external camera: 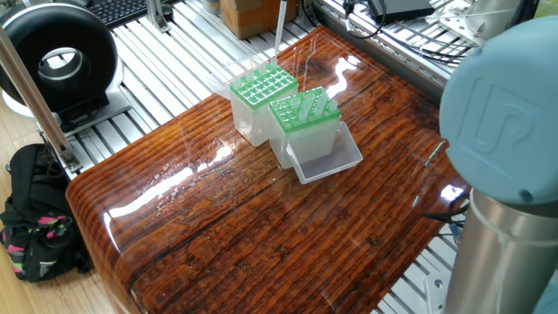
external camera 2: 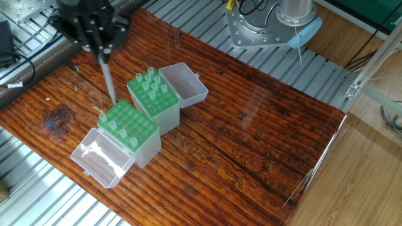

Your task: Transfer all large pipette tips from one holder to another

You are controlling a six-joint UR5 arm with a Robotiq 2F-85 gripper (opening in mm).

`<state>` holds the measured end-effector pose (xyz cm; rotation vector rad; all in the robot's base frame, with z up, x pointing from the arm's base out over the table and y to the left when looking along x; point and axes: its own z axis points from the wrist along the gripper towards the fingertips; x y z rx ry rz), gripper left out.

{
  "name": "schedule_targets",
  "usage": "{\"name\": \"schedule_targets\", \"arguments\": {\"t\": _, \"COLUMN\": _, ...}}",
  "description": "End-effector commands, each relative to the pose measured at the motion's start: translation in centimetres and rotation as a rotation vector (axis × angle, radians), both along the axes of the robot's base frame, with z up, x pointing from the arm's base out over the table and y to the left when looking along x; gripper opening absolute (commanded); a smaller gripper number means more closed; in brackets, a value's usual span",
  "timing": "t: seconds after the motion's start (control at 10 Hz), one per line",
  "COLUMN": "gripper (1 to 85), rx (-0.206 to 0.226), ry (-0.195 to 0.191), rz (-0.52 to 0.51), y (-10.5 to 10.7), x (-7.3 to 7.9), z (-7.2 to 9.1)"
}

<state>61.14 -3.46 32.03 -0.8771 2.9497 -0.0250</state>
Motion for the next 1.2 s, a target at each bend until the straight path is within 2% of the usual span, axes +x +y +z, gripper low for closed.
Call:
{"name": "schedule_targets", "arguments": {"t": 0.0, "gripper": 12.3, "rx": -0.003, "ry": -0.013, "rz": 0.031, "y": -0.7, "x": 1.5, "z": -0.8}}
{"name": "schedule_targets", "arguments": {"t": 0.2, "gripper": 12.3, "rx": 0.0, "ry": 0.015, "rz": 0.037, "y": -0.6, "x": 1.6, "z": -1.8}}
{"name": "schedule_targets", "arguments": {"t": 0.3, "gripper": 12.3, "rx": 0.025, "ry": 0.05, "rz": 0.02, "y": 0.1, "x": 1.0, "z": -2.4}}
{"name": "schedule_targets", "arguments": {"t": 0.4, "gripper": 12.3, "rx": 0.025, "ry": 0.059, "rz": 0.011, "y": 0.4, "x": 0.8, "z": -2.8}}
{"name": "schedule_targets", "arguments": {"t": 1.1, "gripper": 12.3, "rx": 0.01, "ry": 0.044, "rz": 0.017, "y": 0.2, "x": 1.7, "z": -4.1}}
